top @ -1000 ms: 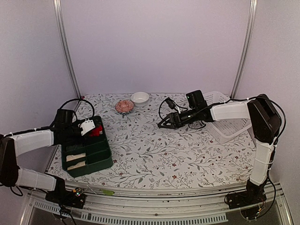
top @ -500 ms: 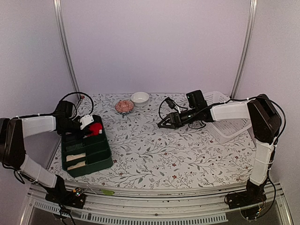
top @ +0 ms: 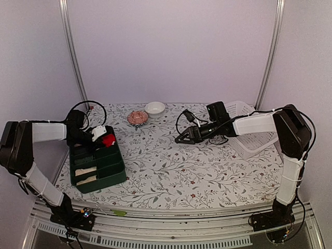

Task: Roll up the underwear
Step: Place the underwear in the storage box.

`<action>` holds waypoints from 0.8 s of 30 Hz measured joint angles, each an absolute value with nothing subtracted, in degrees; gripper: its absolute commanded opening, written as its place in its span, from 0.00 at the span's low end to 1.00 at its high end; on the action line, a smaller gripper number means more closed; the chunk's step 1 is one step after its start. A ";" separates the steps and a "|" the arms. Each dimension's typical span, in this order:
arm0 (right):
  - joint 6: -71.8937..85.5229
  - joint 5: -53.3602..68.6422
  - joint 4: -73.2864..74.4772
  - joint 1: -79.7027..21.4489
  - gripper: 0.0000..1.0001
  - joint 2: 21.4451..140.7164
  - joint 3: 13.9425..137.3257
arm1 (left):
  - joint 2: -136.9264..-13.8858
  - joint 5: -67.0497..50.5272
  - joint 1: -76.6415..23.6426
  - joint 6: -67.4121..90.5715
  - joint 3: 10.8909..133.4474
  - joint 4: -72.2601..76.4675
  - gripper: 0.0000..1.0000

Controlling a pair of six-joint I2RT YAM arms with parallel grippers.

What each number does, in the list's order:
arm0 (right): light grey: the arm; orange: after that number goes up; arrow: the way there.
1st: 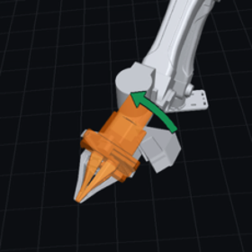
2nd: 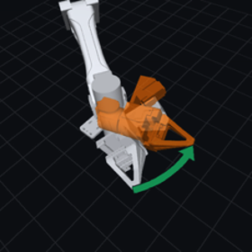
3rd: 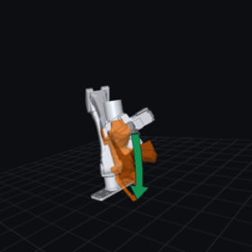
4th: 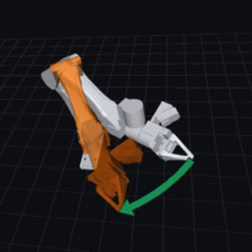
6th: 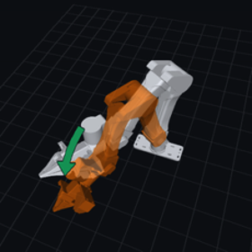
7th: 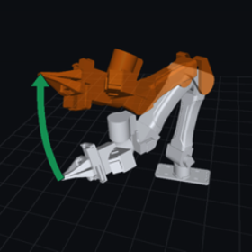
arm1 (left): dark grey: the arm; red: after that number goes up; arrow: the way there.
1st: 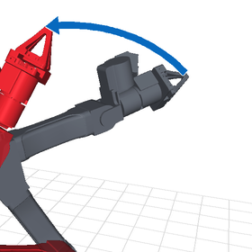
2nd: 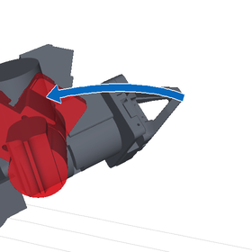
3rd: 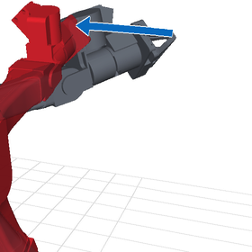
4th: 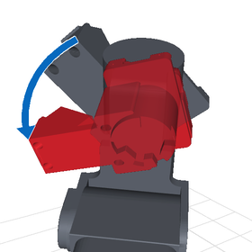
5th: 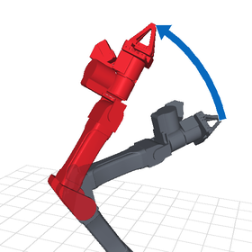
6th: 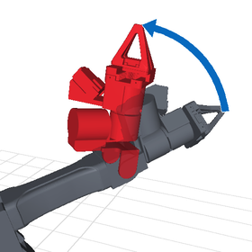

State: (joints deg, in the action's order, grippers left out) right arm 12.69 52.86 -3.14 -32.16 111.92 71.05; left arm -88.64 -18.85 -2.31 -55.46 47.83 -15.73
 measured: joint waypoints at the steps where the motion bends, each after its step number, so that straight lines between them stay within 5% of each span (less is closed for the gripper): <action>1: 12.71 52.86 -3.27 -32.16 1.00 111.90 70.94 | -88.82 -18.92 -2.33 -55.46 47.83 -15.68 0.00; 24: 16.62 53.39 -11.64 -32.10 0.99 113.47 69.67 | -92.44 -15.55 -3.33 -55.44 54.35 -25.98 0.00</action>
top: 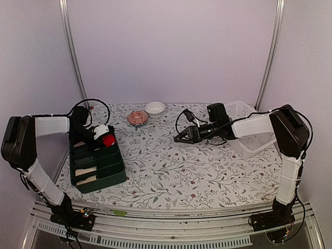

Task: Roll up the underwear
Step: Place the underwear in the storage box.

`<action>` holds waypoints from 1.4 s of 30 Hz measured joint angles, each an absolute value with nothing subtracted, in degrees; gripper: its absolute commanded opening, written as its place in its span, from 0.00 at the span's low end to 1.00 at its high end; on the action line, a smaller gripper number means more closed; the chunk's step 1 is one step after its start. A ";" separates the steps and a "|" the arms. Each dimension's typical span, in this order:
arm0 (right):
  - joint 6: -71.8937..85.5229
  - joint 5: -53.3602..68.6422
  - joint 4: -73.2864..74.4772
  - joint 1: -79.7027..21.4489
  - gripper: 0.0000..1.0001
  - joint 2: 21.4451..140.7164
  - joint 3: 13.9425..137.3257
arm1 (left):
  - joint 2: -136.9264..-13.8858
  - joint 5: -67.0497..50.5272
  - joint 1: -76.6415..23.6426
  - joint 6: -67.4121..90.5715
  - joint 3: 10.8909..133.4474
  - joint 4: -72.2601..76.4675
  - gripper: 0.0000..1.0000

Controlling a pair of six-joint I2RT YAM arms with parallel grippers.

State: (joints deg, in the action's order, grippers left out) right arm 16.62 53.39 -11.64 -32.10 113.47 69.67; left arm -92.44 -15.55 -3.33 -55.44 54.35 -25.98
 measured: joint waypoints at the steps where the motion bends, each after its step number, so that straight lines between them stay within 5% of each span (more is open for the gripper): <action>1: 16.82 53.45 -11.86 -32.08 0.99 113.49 69.36 | -92.62 -15.22 -3.51 -55.29 54.96 -27.03 0.00; 26: 19.94 56.12 -15.49 -31.70 0.99 114.93 71.16 | -104.86 -15.29 -6.81 -49.41 68.31 -45.78 0.00; 31: 19.94 56.07 -15.49 -31.68 0.99 114.91 71.07 | -105.23 -13.69 -7.03 -48.97 68.66 -46.00 0.16; 42: 19.81 56.49 -15.46 -31.44 0.99 115.07 71.99 | -101.84 -7.99 -7.88 -48.58 69.38 -48.66 0.33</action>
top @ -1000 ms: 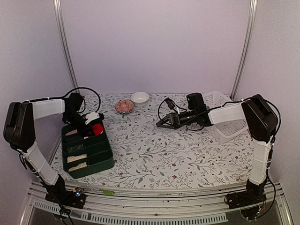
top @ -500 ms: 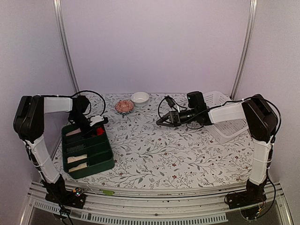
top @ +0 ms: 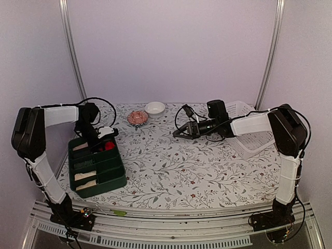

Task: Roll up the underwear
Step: Place the underwear in the storage box, then reset both arms

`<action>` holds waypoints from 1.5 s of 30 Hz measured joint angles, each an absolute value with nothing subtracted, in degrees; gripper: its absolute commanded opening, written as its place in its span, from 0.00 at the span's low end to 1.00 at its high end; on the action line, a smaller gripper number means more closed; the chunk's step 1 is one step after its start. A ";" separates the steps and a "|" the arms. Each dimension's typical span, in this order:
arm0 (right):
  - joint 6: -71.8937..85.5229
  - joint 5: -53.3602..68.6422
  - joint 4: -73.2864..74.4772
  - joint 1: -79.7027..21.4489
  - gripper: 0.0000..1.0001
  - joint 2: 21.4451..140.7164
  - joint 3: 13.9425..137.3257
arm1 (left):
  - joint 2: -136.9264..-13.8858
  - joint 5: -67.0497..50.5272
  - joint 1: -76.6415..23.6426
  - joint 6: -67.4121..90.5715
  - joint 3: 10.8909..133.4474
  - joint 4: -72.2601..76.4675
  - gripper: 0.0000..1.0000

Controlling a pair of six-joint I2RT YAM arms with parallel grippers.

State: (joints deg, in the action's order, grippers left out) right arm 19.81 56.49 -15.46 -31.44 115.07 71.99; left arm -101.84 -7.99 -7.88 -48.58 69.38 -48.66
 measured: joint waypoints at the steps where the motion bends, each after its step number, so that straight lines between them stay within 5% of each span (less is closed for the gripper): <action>1: 19.77 56.62 -15.49 -31.44 0.99 115.15 72.23 | -101.49 -7.57 -7.88 -48.47 69.47 -49.08 0.34; 16: 19.46 57.60 -15.46 -31.44 0.99 115.37 73.17 | -99.55 -5.72 -7.75 -48.16 73.03 -52.95 0.59; 23: 19.46 57.54 -15.42 -31.31 0.99 115.31 73.17 | -98.35 -5.02 -8.10 -46.39 81.32 -52.99 0.96; 34: 19.18 54.83 -10.50 -26.06 0.99 107.02 74.24 | -96.20 3.79 -12.91 -38.98 95.24 -45.47 0.96; 45: 16.38 43.94 5.06 -20.58 0.99 97.84 84.29 | -101.62 18.17 -31.29 -26.41 105.41 -31.35 0.96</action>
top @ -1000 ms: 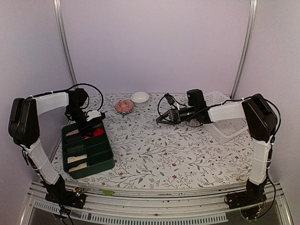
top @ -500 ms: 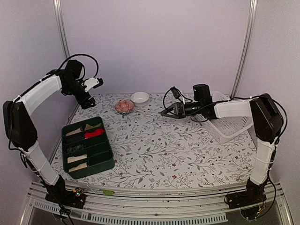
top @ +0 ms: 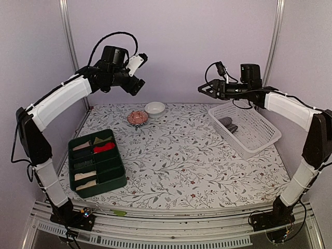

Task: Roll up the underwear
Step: Reset both arms

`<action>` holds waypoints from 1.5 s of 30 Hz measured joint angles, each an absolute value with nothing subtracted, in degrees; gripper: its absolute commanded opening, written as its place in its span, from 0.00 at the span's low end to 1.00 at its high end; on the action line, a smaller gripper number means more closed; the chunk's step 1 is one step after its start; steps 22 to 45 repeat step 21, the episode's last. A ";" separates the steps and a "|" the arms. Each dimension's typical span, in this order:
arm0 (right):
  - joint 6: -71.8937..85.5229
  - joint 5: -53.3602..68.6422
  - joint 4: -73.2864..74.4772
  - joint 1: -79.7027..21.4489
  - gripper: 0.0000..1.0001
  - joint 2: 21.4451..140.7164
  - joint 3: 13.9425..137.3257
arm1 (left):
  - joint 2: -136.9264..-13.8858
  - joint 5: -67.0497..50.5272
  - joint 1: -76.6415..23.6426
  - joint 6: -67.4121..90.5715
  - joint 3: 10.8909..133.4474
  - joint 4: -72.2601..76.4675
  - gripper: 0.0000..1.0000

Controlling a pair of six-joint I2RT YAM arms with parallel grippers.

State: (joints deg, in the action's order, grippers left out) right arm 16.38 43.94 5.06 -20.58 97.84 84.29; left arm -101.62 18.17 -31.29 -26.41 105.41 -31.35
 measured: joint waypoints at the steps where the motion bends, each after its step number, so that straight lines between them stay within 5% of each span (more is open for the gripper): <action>1: 16.40 42.96 5.67 -20.03 0.99 96.90 84.09 | -102.56 16.73 -31.90 -23.46 107.22 -30.72 0.96; 20: 22.52 33.52 7.92 -16.16 0.99 76.53 50.87 | -101.58 0.64 -31.81 8.82 83.15 -32.21 0.96; 45: 23.27 33.26 7.94 -16.16 0.99 76.29 50.11 | -101.47 0.64 -31.81 9.45 83.15 -32.05 0.96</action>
